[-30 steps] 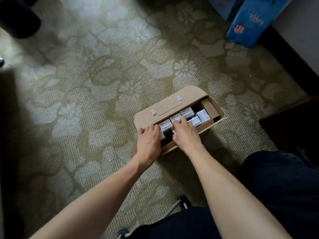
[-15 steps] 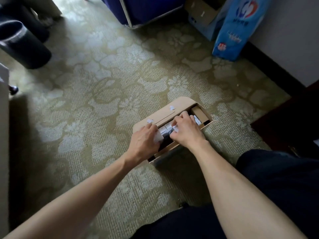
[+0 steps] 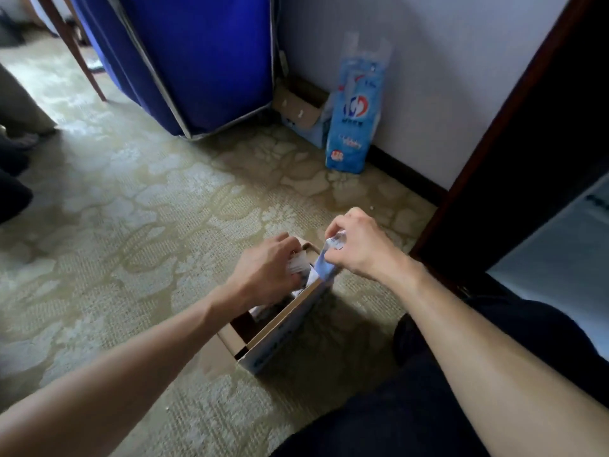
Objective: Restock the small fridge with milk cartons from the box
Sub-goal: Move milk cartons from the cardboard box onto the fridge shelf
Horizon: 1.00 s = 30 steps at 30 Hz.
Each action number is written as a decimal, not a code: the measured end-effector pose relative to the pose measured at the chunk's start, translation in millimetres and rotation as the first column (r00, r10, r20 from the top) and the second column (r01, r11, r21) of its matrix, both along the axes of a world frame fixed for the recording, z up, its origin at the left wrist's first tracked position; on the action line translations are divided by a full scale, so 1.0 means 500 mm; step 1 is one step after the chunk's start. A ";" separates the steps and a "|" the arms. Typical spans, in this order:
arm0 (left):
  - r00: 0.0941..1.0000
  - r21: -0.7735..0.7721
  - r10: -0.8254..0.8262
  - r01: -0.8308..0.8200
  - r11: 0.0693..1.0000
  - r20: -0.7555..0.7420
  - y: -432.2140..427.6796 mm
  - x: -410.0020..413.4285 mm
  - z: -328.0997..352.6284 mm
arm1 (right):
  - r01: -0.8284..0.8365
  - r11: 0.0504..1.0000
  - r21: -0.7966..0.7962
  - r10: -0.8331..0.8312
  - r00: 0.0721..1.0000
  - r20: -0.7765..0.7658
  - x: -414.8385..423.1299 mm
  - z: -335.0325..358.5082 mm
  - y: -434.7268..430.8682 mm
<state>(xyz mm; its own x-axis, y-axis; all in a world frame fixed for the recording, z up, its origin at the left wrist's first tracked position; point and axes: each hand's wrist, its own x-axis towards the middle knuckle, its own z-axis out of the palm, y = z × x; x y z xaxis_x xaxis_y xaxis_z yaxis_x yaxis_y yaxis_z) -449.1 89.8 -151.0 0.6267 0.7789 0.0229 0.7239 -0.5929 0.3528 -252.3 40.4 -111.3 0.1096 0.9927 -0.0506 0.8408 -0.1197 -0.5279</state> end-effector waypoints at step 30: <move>0.827 0.165 -0.543 0.521 0.837 0.146 -0.204 0.771 0.191 | 0.705 0.656 0.272 -0.721 0.691 -0.050 0.602 0.132 -0.463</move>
<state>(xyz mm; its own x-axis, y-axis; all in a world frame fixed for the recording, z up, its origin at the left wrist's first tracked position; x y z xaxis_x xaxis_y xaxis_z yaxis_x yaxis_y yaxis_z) -63.7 -12.4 -55.5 0.9191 0.3103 0.2427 0.2146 -0.9110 0.3522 48.9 -191.0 -45.3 0.7833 0.5831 0.2154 0.5825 -0.5677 -0.5817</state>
